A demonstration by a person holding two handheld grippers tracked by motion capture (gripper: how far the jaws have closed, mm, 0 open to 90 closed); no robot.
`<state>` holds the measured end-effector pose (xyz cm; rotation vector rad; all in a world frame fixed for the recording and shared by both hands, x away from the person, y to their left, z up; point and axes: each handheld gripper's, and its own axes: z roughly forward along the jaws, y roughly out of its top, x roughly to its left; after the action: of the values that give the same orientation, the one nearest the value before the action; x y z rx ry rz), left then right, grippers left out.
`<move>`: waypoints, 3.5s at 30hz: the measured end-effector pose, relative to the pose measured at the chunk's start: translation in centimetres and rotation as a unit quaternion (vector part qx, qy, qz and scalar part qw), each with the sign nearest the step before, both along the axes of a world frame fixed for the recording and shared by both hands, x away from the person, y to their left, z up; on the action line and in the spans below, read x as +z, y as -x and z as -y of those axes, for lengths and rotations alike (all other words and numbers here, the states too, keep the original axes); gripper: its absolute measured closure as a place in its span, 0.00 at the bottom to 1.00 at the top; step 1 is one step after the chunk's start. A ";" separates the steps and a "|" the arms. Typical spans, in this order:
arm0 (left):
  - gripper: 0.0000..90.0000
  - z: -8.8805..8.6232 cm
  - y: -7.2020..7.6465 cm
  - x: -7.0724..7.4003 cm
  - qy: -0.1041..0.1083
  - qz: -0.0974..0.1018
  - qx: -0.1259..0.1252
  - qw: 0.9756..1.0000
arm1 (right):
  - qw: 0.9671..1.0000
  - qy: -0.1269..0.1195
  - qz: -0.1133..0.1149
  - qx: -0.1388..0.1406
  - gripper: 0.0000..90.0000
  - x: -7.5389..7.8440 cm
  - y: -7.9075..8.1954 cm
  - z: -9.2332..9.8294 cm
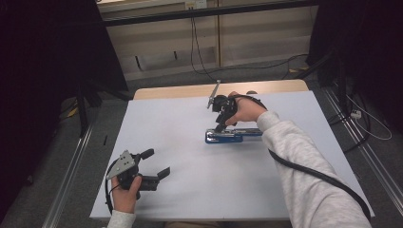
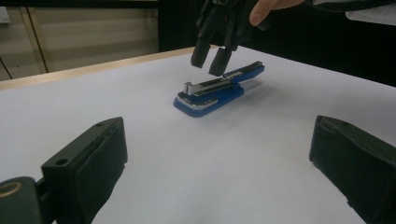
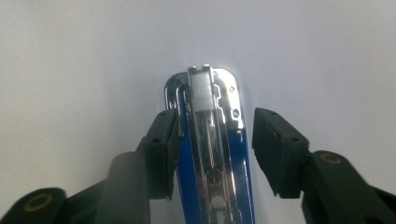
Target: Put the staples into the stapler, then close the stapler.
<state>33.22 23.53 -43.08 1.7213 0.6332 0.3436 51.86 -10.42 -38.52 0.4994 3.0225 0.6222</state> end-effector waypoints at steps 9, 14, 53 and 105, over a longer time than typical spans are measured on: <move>0.05 1.2 -0.9 0.0 -0.010 -0.029 -0.013 0.999 | 0.998 -0.042 0.008 -0.042 0.35 -0.2 0.6 2.7; 0.05 2.0 -1.2 0.2 -0.015 -0.036 -0.022 0.999 | 0.996 -0.062 0.010 -0.070 0.24 -0.4 1.1 4.2; 0.04 6.6 -5.8 0.0 -0.055 -0.103 -0.024 0.993 | 0.975 -0.116 0.052 -0.181 0.13 -2.4 7.2 14.0; 1.00 15.0 -13.1 -3.7 -0.144 -0.179 0.052 0.972 | 0.939 -0.120 0.086 -0.312 0.99 -6.5 10.5 18.5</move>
<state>46.31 8.57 -46.80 2.0563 0.9755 0.2037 41.41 -28.90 -45.02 1.2620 2.4163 0.9122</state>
